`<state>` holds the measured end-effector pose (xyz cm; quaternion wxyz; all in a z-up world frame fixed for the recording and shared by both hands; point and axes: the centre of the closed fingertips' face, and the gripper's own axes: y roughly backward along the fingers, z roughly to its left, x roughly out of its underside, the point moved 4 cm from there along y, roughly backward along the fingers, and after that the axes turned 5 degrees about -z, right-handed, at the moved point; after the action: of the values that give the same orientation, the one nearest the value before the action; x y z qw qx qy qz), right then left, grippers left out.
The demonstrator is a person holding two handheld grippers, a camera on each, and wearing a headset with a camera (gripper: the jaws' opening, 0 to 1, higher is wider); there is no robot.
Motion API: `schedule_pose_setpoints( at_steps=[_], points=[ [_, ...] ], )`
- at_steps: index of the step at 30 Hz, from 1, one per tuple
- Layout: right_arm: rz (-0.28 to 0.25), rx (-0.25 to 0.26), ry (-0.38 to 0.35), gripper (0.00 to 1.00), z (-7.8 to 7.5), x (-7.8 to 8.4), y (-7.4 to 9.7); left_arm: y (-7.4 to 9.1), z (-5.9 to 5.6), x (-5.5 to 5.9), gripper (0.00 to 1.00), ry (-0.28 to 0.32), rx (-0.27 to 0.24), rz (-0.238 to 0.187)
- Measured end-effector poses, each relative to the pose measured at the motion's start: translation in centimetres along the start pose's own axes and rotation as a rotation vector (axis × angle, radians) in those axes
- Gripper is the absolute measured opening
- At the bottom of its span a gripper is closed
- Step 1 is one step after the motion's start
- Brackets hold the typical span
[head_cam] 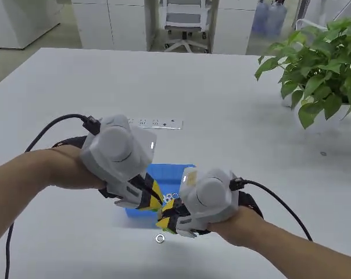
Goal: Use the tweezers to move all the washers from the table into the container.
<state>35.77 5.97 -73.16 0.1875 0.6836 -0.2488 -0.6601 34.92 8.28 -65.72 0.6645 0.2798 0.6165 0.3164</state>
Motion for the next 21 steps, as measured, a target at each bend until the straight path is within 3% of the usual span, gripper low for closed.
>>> schedule_pose_setpoints(
  at_steps=[21],
  points=[
    [0.014, -0.025, -0.034, 0.12, 1.2, 1.7, -1.2, -1.5, -1.0, 1.4, 0.06, 0.038, 0.034, -0.001]
  ],
)
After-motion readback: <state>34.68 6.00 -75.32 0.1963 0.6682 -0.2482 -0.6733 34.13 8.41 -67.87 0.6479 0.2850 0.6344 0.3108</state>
